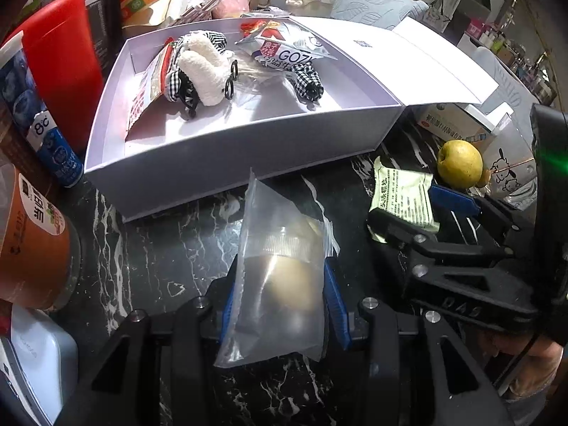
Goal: Organize soft objects
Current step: 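Grasp the green packet beside the lemon with the right gripper while the left holds the bag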
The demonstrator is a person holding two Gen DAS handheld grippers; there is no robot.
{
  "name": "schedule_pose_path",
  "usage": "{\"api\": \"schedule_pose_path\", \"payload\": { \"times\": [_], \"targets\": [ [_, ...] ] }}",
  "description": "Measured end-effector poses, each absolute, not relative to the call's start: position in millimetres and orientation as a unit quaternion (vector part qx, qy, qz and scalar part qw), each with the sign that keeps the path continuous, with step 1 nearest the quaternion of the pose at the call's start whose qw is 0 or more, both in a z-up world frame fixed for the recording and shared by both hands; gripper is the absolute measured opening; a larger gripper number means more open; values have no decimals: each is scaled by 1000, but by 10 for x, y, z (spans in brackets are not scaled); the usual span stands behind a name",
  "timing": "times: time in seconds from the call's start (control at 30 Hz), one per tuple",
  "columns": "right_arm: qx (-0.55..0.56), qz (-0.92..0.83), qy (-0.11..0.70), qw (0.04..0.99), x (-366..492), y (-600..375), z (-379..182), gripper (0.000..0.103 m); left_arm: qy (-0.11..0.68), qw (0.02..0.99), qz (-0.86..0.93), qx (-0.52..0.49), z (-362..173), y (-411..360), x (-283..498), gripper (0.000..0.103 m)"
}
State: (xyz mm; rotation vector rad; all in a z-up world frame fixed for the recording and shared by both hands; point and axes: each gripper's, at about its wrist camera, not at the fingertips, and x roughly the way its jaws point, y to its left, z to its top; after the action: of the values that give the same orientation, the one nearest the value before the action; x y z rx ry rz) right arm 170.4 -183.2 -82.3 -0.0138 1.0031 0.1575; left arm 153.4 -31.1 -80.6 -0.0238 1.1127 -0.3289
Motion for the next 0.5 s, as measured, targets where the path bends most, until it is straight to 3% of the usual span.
{"api": "schedule_pose_path", "payload": {
  "times": [0.07, 0.2, 0.27, 0.5],
  "targets": [
    [-28, 73, 474, 877, 1684, -1798, -835, 73, 525, 837, -155, -11, -805, -313, 1535, 42],
    [-9, 76, 461, 884, 1668, -1834, -802, 30, 525, 837, -155, -18, -809, -303, 1545, 42],
    [-1, 78, 459, 885, 1660, -1851, -801, 14, 522, 838, -155, -22, -812, -290, 1537, 42],
    [34, 86, 454, 886, 1505, -1984, -798, 9, 513, 845, -147, -41, -814, -229, 1488, 40]
  ]
}}
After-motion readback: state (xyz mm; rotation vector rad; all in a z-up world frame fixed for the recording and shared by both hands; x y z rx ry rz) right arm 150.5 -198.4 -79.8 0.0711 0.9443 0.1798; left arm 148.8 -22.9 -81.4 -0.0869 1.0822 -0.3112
